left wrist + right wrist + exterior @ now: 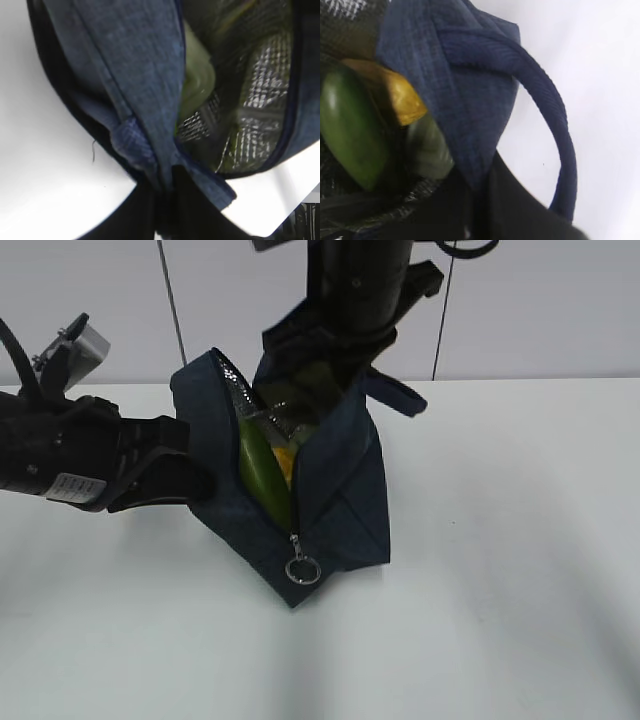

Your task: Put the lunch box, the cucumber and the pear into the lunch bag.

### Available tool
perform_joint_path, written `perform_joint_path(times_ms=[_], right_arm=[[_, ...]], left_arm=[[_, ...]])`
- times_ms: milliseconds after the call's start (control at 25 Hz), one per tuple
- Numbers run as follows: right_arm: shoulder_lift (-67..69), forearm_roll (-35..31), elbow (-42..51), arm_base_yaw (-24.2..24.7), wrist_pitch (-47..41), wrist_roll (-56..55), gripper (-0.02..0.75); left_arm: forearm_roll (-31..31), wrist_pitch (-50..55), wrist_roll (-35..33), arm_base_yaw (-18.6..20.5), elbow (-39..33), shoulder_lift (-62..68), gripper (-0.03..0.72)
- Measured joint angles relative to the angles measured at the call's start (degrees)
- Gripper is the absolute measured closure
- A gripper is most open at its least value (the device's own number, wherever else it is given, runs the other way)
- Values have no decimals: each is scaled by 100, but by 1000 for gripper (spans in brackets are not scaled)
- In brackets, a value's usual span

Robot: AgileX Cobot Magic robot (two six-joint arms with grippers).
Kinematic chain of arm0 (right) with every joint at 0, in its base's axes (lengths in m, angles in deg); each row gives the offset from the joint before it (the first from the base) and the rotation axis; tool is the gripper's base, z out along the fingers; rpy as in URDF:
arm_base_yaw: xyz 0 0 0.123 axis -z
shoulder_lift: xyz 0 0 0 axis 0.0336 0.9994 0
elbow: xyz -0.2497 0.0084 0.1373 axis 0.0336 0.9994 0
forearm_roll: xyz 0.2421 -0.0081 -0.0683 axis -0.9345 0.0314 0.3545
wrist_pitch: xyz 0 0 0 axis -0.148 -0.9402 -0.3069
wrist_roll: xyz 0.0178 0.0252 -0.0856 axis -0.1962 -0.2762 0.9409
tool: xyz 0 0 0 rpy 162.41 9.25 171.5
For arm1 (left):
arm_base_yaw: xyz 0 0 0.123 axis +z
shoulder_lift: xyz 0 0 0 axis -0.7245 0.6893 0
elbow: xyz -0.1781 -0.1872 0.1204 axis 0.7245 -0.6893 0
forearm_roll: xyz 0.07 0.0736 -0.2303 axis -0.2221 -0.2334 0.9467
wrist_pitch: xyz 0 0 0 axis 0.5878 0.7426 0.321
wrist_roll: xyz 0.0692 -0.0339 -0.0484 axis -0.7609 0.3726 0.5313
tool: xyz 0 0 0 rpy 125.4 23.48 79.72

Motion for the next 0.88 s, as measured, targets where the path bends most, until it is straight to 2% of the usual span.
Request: perform_joint_path(times_ms=[200, 360, 680, 800, 880], right_arm=[[-24, 229, 652, 0, 51, -96, 734], [-24, 315, 691, 0, 51, -158, 734], [-24, 220, 691, 0, 96, -166, 732], [-24, 181, 691, 0, 100, -166, 696], [-36, 184, 691, 0, 135, -166, 632]], left_arm=[[-120, 65, -13, -205, 273, 0, 687], [-159, 78, -17, -342, 417, 0, 687], [-403, 132, -17, -366, 447, 214, 687], [-403, 149, -17, -373, 452, 373, 687], [-409, 149, -17, -373, 452, 453, 682]])
